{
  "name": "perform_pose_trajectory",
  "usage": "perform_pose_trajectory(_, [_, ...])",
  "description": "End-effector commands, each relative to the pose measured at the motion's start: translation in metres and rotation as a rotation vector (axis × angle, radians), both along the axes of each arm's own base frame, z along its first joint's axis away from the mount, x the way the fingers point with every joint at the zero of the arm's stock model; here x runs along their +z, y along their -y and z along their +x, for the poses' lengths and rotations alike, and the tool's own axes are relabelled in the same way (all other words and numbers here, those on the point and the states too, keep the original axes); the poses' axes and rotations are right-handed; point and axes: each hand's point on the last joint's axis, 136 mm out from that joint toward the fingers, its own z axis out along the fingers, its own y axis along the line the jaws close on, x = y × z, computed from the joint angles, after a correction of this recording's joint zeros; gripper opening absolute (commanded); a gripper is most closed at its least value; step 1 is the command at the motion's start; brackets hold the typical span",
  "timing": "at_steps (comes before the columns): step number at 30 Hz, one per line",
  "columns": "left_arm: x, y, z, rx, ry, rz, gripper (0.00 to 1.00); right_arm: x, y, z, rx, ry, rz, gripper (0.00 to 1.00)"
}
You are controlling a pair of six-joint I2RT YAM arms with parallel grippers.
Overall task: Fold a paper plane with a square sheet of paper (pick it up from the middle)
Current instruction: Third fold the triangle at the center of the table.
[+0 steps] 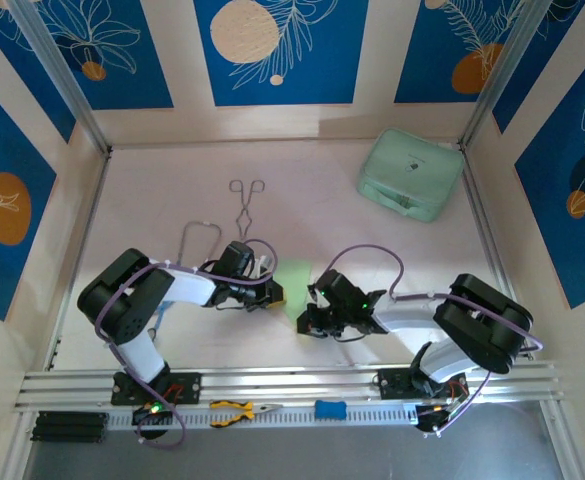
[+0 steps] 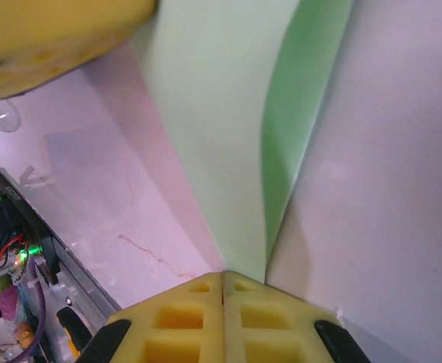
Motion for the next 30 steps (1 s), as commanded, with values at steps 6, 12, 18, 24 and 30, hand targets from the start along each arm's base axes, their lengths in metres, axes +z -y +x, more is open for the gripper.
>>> perform_pose_trajectory(6, [-0.028, -0.016, -0.013, 0.006, -0.063, 0.110, 0.00, 0.015, 0.011, -0.011, -0.009, -0.012, -0.022, 0.09])
perform_pose_trajectory(12, [-0.025, -0.015, -0.012, 0.003, -0.054, 0.099, 0.00, 0.041, 0.003, 0.017, -0.053, 0.045, 0.050, 0.11])
perform_pose_trajectory(18, [-0.026, -0.013, -0.013, 0.000, -0.062, 0.090, 0.00, 0.042, -0.021, 0.043, -0.051, 0.032, 0.067, 0.10])
perform_pose_trajectory(24, [-0.025, -0.012, -0.013, -0.005, -0.060, 0.083, 0.00, 0.009, -0.029, 0.043, -0.051, -0.062, 0.024, 0.10])
perform_pose_trajectory(30, [-0.026, -0.014, -0.014, -0.003, -0.059, 0.096, 0.00, -0.032, -0.007, 0.004, -0.061, -0.176, -0.036, 0.09])
